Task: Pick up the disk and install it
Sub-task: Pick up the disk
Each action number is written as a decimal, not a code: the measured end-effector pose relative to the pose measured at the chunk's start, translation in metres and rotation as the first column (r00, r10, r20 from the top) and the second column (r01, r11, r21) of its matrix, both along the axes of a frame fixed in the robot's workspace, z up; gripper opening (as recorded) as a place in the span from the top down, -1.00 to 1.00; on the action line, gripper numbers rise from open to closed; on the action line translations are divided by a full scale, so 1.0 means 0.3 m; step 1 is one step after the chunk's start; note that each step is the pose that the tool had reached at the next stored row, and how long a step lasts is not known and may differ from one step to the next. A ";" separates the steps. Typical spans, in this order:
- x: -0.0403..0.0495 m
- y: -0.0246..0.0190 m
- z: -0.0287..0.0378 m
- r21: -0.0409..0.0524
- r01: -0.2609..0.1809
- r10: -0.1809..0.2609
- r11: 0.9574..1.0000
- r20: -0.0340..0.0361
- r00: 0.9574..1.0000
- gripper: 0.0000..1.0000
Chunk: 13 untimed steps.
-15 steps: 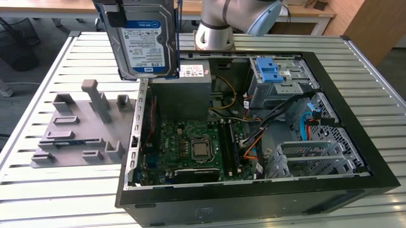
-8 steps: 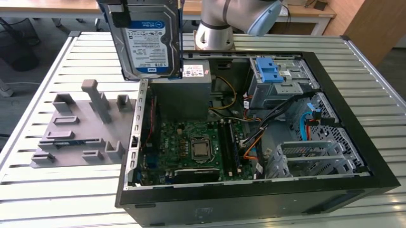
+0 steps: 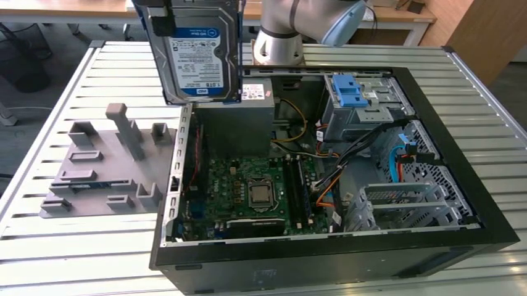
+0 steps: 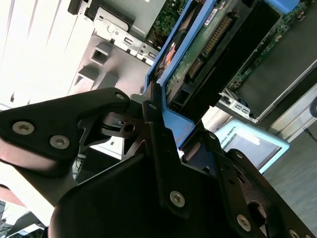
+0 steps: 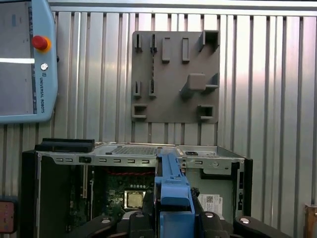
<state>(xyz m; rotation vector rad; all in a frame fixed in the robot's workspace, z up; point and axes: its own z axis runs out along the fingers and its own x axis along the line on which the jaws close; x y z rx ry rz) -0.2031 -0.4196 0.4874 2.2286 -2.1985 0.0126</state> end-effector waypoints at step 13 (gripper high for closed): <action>0.054 -0.001 -0.002 0.000 0.011 -0.011 1.000 0.000 1.000 0.27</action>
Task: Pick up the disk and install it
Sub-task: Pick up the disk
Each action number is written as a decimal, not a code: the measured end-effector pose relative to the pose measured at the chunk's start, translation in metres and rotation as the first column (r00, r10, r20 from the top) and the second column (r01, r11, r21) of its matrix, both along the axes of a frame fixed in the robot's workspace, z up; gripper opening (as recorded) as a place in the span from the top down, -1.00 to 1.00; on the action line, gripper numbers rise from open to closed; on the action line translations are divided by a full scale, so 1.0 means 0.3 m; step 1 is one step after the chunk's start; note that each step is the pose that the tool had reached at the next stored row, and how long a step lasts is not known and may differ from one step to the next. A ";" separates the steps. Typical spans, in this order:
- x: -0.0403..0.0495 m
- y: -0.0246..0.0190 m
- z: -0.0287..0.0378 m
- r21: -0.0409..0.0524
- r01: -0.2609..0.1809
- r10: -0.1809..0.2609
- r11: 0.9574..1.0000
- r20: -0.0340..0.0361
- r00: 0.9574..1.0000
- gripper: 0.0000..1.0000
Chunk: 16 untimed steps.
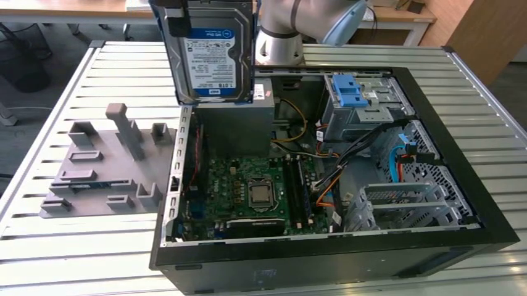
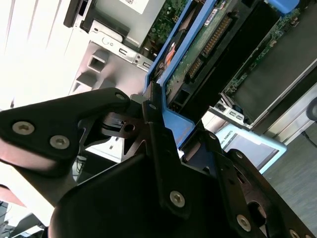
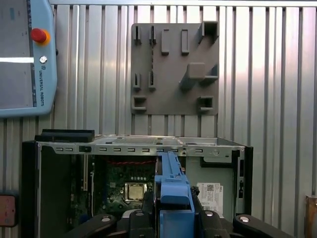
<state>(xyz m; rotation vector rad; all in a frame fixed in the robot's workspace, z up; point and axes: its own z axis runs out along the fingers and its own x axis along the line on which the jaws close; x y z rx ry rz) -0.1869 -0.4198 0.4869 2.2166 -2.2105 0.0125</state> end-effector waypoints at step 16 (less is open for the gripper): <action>0.078 0.000 -0.001 0.000 0.008 -0.008 1.000 0.000 1.000 0.27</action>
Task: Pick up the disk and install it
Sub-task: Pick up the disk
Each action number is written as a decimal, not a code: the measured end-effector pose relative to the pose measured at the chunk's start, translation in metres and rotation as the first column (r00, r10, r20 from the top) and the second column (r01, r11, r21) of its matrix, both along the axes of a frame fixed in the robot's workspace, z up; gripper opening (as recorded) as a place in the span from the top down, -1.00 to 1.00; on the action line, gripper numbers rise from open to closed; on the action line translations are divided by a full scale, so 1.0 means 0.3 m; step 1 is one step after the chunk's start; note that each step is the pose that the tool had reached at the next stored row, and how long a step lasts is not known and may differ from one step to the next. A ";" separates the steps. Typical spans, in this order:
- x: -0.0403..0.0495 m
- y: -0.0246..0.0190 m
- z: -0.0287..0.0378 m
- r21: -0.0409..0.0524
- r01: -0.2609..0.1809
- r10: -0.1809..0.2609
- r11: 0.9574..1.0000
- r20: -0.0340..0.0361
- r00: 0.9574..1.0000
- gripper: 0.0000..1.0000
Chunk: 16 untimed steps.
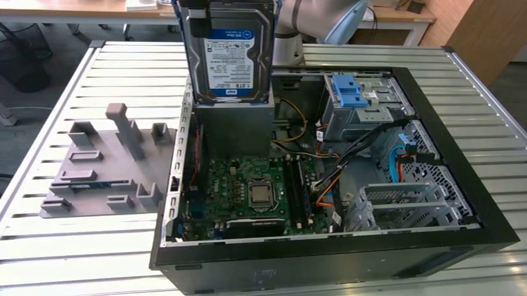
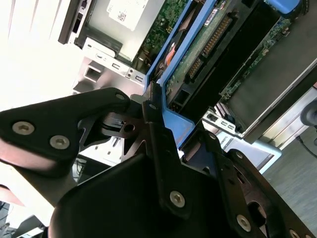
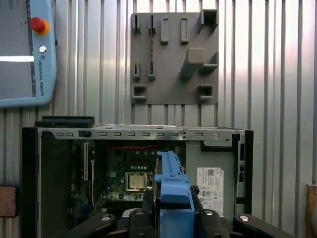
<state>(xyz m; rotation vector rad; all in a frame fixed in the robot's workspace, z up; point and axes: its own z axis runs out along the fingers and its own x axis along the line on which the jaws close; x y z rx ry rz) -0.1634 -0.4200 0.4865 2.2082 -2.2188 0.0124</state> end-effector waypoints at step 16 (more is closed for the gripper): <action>0.099 0.000 -0.002 0.000 0.006 -0.006 1.000 0.000 1.000 0.27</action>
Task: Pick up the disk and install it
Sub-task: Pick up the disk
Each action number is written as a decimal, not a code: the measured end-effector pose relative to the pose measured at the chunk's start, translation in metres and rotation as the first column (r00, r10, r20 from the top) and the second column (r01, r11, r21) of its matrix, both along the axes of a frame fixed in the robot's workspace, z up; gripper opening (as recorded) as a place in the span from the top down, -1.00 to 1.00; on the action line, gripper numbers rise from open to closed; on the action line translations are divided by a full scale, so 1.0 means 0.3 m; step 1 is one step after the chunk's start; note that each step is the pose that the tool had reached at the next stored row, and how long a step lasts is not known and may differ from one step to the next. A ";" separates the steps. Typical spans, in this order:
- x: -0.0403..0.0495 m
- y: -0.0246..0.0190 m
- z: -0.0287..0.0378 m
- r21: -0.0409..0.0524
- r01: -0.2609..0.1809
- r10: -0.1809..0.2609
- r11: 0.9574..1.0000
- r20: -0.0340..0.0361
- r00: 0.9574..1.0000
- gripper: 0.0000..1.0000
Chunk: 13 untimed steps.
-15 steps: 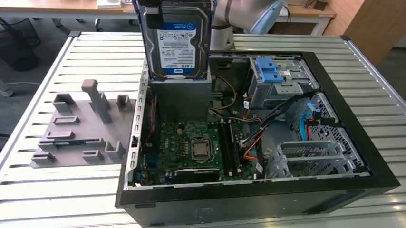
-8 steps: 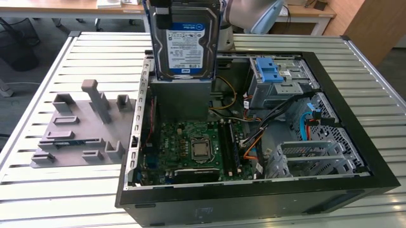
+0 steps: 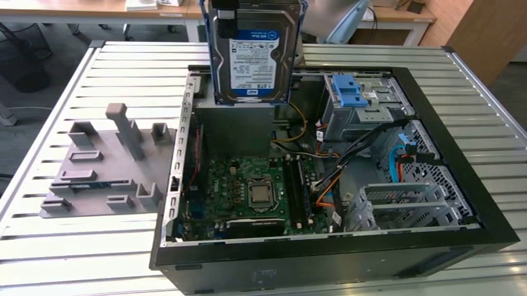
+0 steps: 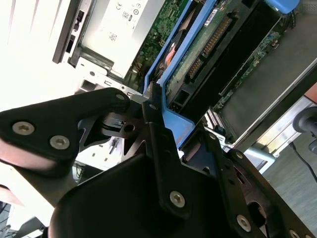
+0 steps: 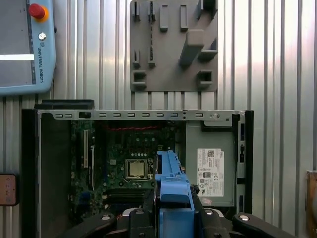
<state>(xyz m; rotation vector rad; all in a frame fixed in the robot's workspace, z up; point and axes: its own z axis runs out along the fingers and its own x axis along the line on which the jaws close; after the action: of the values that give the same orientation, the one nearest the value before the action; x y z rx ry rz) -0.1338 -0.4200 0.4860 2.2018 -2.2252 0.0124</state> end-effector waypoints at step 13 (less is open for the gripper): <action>0.062 0.000 -0.002 0.000 0.007 -0.007 1.000 0.000 1.000 0.27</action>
<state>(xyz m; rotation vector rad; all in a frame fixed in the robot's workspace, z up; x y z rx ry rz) -0.1152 -0.4201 0.4854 2.1936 -2.2335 0.0122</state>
